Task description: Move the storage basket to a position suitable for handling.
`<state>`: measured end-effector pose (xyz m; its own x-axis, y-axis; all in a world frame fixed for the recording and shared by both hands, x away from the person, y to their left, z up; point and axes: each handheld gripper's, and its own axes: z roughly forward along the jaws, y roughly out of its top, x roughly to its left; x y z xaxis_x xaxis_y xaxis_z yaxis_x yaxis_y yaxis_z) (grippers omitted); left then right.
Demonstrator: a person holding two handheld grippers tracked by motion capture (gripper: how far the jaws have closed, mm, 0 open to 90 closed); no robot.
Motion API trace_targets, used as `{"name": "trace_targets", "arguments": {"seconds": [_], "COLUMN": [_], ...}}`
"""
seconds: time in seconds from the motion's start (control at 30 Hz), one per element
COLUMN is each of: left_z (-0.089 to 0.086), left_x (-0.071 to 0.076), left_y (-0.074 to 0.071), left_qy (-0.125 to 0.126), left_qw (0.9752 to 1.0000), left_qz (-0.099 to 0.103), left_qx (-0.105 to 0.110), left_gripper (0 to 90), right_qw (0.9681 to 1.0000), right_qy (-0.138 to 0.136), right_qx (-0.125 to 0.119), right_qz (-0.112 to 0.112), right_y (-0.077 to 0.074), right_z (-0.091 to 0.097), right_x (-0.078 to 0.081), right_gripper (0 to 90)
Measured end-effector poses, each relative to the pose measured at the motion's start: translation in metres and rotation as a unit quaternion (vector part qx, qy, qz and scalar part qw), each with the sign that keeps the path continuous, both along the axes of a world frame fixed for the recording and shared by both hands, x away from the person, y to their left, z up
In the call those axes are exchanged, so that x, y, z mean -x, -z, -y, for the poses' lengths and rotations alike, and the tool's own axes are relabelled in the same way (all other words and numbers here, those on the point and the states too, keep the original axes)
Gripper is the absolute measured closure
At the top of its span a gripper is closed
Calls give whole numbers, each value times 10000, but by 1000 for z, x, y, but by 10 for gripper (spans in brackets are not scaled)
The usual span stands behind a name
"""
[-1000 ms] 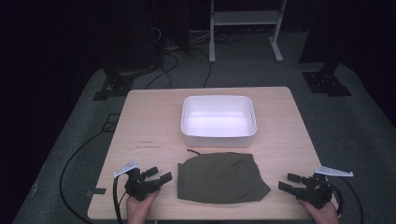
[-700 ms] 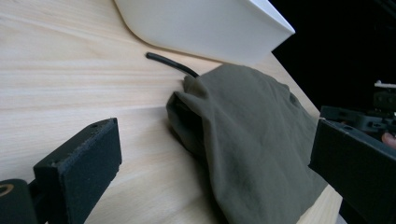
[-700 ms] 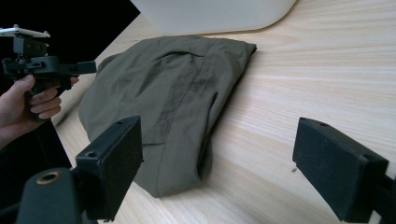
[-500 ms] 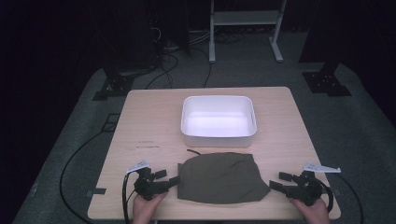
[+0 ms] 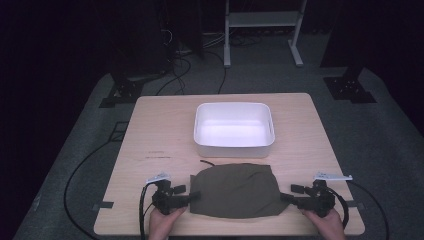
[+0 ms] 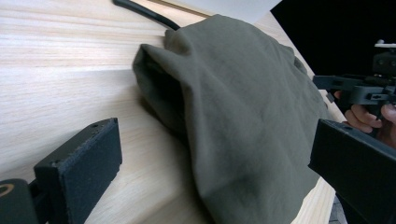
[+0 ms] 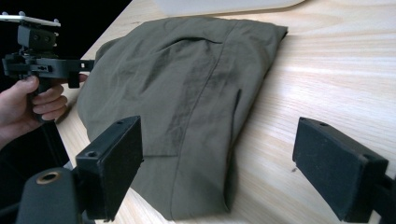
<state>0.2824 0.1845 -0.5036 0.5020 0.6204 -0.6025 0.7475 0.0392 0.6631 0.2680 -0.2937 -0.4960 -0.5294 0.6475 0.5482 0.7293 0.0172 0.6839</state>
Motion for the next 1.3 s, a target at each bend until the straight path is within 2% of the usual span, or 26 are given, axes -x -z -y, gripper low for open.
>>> {"name": "trace_targets", "arguments": {"seconds": [0.3,0.4,0.63,0.77,0.83,0.93,1.07,1.13,1.3], "left_z": [13,19,34,45,50,58,68,69,69], "left_x": [-3,-5,-12,-16,-18,-22,-27,-29,-28], "left_y": [0,1,0,-1,-1,-3,-7,-6,-5], "left_qy": [101,202,326,402,434,526,614,549,636], "left_qw": [9999,9998,9994,9990,9989,9983,9969,9976,9967], "left_qz": [-7,14,25,45,1,-139,-185,-213,-184], "left_qx": [10,8,-75,-191,-195,-200,-466,-375,-480], "left_gripper": [14,16,47,85,90,120,129,148,253], "right_qw": [9994,9991,9986,9980,9977,9976,9974,9972,9968], "right_qy": [-165,-179,-239,-312,-362,-292,-253,-221,-252], "right_qx": [114,159,122,116,125,51,200,196,230], "right_qz": [-285,-357,-446,-529,-555,-630,-643,-687,-727], "right_y": [5,6,6,5,5,5,3,3,4], "right_z": [-16,-20,-31,-42,-49,-56,-58,-59,-66], "right_x": [-9,-12,-18,-23,-25,-27,-28,-28,-28], "right_gripper": [155,165,168,213,217,223,284,326,432]}}
